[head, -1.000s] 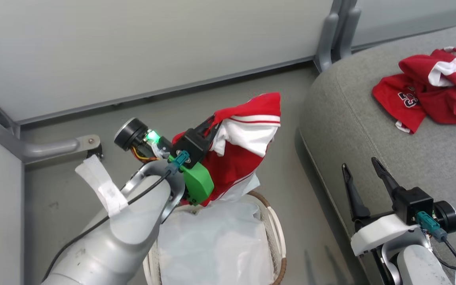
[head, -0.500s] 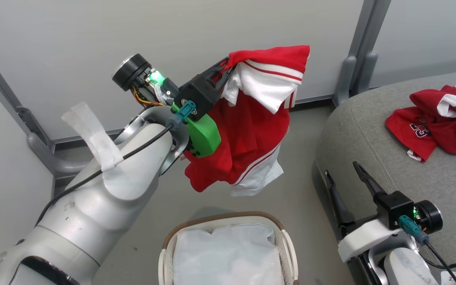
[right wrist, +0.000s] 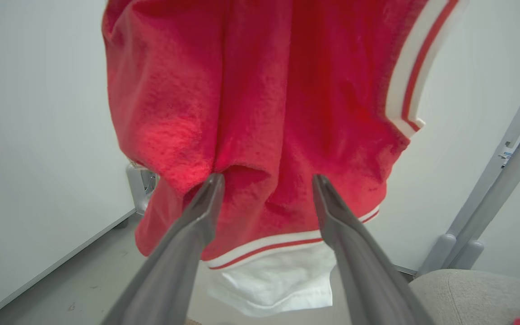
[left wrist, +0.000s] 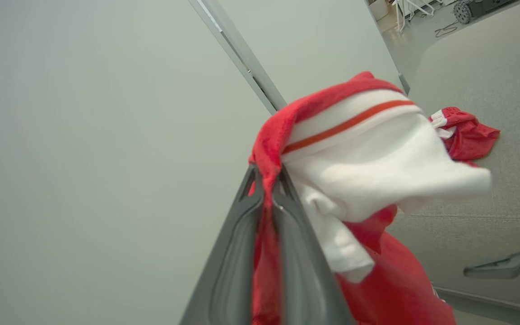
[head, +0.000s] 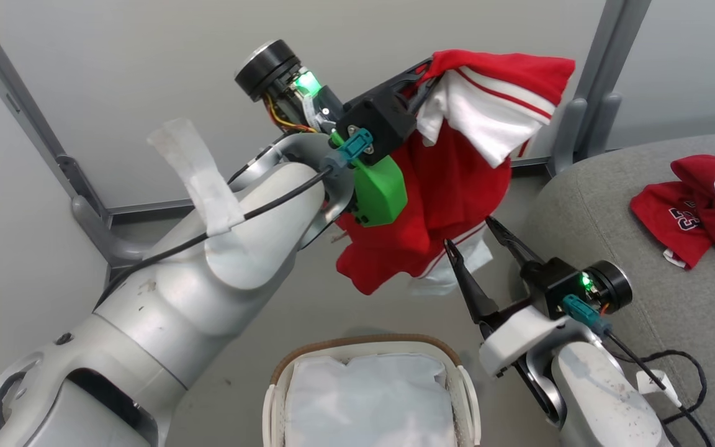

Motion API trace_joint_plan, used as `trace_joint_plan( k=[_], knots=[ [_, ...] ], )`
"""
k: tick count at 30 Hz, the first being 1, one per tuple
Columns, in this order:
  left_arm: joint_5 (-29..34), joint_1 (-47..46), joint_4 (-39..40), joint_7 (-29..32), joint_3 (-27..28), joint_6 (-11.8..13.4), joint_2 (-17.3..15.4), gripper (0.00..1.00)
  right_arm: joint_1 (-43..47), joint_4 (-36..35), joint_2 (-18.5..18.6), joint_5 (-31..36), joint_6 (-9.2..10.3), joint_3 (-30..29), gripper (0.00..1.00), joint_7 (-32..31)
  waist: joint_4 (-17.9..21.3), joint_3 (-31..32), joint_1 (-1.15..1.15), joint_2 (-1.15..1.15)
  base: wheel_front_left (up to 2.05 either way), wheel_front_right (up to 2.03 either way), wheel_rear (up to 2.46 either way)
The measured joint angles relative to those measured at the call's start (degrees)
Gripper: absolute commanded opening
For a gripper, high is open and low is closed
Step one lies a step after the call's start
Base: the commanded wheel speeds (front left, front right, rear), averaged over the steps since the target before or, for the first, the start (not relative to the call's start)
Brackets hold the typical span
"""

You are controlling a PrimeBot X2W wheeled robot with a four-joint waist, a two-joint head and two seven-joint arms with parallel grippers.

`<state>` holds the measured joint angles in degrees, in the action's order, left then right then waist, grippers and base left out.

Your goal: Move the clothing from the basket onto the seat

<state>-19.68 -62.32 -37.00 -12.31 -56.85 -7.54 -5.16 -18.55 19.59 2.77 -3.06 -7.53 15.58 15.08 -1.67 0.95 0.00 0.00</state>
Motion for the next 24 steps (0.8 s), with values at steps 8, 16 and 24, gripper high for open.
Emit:
trace_joint_plan(
  k=[8,16,24],
  knots=[
    [-2.81,-2.59,2.82,0.23,-4.17,0.00,1.29,0.00,-4.95,4.41,0.00,1.38,0.01,-0.40,1.00,0.01,-2.67,-0.17,0.00,0.00,0.00,0.00,0.00],
    [-6.78,-2.79,6.19,0.66,-6.87,0.00,1.93,0.00,-8.47,6.05,0.01,1.54,0.00,-0.60,0.00,0.01,-4.21,-0.50,0.00,0.00,0.00,0.00,0.00],
    [-9.03,-1.94,4.88,0.40,-6.10,0.48,1.44,0.00,-9.21,5.72,0.00,1.45,0.00,-0.16,0.00,0.00,-4.09,-0.69,0.00,0.00,0.00,0.00,0.00]
  ],
)
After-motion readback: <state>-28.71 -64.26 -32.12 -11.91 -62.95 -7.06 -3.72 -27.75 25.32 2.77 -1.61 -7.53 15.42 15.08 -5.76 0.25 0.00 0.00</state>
